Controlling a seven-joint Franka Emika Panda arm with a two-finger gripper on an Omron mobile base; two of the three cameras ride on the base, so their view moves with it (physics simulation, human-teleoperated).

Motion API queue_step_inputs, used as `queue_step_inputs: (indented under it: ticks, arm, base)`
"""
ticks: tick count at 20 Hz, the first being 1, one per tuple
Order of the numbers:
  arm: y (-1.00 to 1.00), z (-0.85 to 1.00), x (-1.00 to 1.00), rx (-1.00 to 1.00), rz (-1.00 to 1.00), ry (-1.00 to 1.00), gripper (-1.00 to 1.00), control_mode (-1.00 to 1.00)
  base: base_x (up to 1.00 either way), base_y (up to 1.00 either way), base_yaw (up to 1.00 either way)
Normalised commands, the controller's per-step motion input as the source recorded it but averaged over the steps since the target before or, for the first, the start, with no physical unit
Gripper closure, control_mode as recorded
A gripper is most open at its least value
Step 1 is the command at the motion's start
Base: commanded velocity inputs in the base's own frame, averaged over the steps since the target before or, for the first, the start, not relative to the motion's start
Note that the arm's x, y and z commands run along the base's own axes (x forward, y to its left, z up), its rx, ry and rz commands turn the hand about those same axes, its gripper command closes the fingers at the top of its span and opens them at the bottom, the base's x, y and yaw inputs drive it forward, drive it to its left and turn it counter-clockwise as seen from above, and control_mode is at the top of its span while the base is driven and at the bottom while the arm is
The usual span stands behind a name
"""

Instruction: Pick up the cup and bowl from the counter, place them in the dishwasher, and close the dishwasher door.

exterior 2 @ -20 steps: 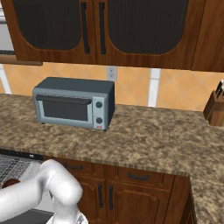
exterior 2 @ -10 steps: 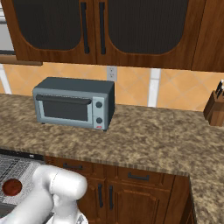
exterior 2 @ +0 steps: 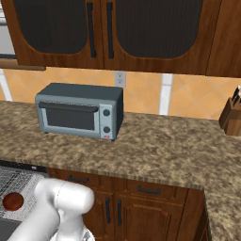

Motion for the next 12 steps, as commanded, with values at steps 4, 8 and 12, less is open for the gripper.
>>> queue_step_inputs:
  ticks: [4, 8, 12]
  arm:
    - [0.59, -0.65, 1.0, -0.1, -0.1, 0.15, 1.0, -1.0]
    - [0.5, -0.35, 0.99, -0.1, -0.07, 0.33, 1.0, -1.0]
    - [0.35, -0.04, 0.83, -0.14, -0.07, 0.37, 1.0, -1.0]
  base:
    - [0.0, 0.0, 0.0]
    - [0.0, 0.0, 0.0]
    - [0.0, 0.0, 0.0]
